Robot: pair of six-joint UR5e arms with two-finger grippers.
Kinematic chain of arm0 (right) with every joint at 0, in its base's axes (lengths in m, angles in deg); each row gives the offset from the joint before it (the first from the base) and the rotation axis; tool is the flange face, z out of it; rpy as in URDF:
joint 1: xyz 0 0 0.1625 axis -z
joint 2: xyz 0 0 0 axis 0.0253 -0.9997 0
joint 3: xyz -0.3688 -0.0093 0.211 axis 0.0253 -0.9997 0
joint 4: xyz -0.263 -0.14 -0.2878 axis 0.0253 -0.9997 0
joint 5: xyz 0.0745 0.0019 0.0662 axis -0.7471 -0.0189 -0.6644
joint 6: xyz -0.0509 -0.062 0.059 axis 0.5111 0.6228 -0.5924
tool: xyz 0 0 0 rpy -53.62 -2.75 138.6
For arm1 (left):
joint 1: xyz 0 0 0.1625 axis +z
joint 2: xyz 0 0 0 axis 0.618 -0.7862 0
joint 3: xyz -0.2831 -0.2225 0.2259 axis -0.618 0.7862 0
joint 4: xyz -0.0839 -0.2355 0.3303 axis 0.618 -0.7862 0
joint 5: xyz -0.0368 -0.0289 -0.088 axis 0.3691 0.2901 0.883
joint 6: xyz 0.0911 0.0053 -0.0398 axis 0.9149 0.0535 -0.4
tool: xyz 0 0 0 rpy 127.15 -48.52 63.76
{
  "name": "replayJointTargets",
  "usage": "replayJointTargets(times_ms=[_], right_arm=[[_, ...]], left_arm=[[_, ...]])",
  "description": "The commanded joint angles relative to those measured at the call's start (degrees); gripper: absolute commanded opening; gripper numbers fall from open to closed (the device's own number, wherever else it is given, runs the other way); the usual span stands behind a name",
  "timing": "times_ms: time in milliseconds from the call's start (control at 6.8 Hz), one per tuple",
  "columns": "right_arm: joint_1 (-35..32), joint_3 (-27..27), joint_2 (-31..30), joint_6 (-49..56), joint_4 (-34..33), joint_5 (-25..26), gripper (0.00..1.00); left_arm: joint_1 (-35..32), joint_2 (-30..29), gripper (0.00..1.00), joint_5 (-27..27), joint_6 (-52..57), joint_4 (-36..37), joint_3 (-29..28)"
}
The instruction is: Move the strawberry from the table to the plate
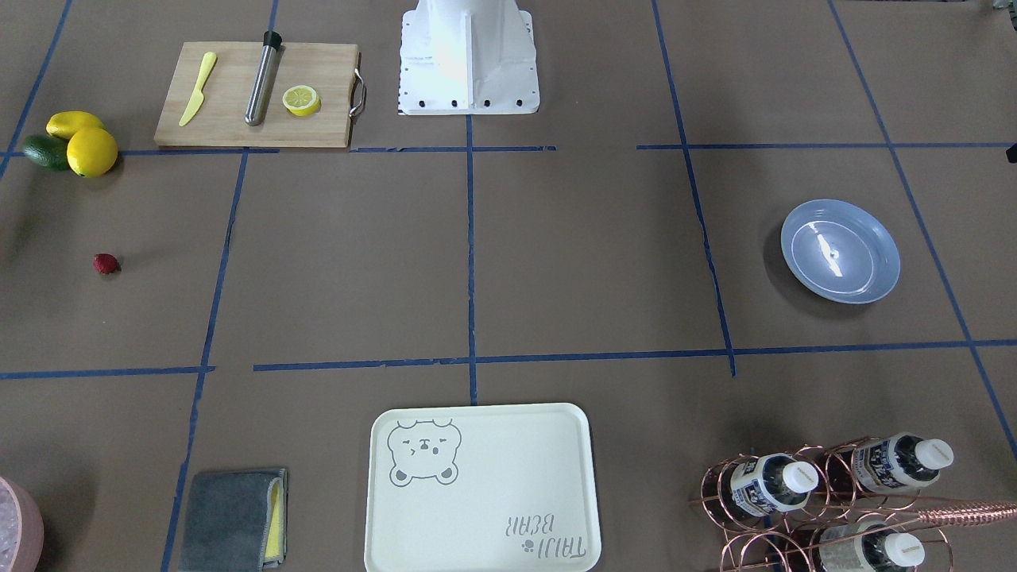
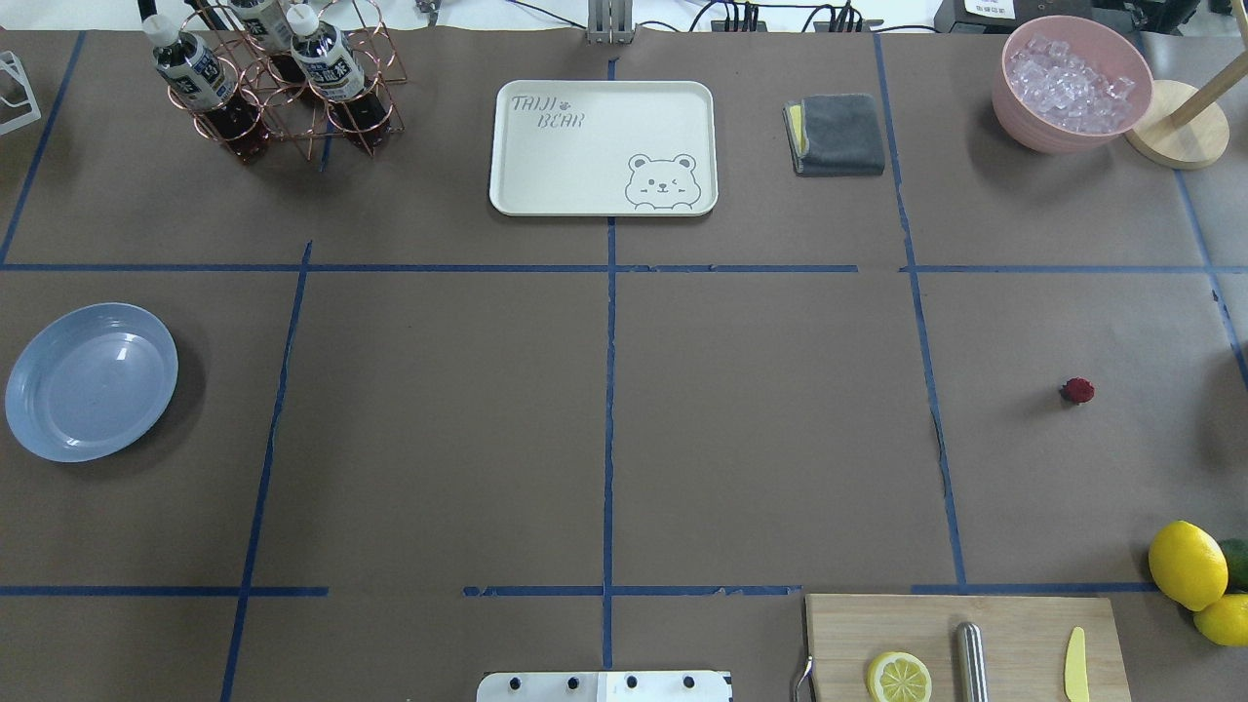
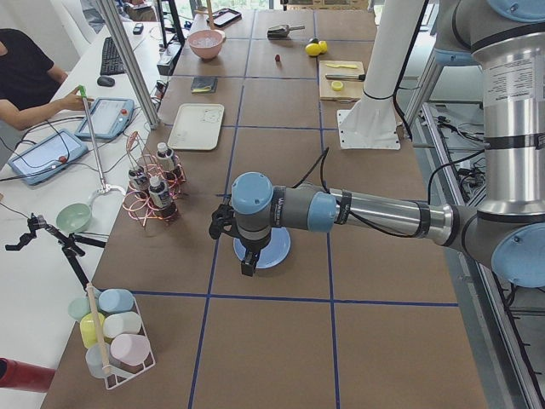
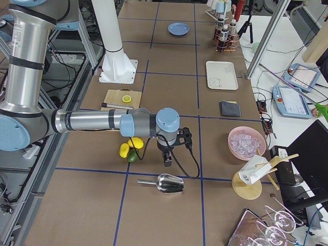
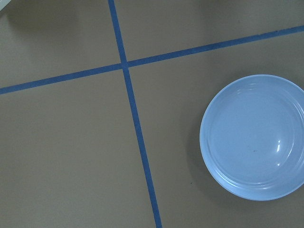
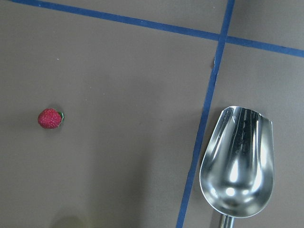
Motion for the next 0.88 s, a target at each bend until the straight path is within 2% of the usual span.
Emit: replayJointTargets(times_ms=[0, 147, 294, 441, 735], right_arm=[[0.1, -0.4, 0.0, -0.3, 0.1, 0.0, 1.0], [0.1, -0.5, 0.0, -1.1, 0.2, 0.1, 1.0], [0.1, -0.5, 0.0, -1.2, 0.2, 0.1, 1.0], [0.1, -0.5, 0.0, -1.2, 0.3, 0.1, 1.0], [0.1, -0.5, 0.0, -1.3, 0.5, -0.1, 1.0]], left_arm=[[0.4, 0.0, 1.0, 4.0, -0.7, -0.6, -0.2], [1.1, -0.3, 1.0, 4.6, -0.7, -1.5, -0.8], [6.3, -0.5, 1.0, 4.5, -0.9, -10.8, -6.9], [8.6, -0.7, 1.0, 3.9, -4.4, -17.7, -13.9], [12.9, -4.2, 0.92, 3.7, -13.3, -25.2, -22.6]])
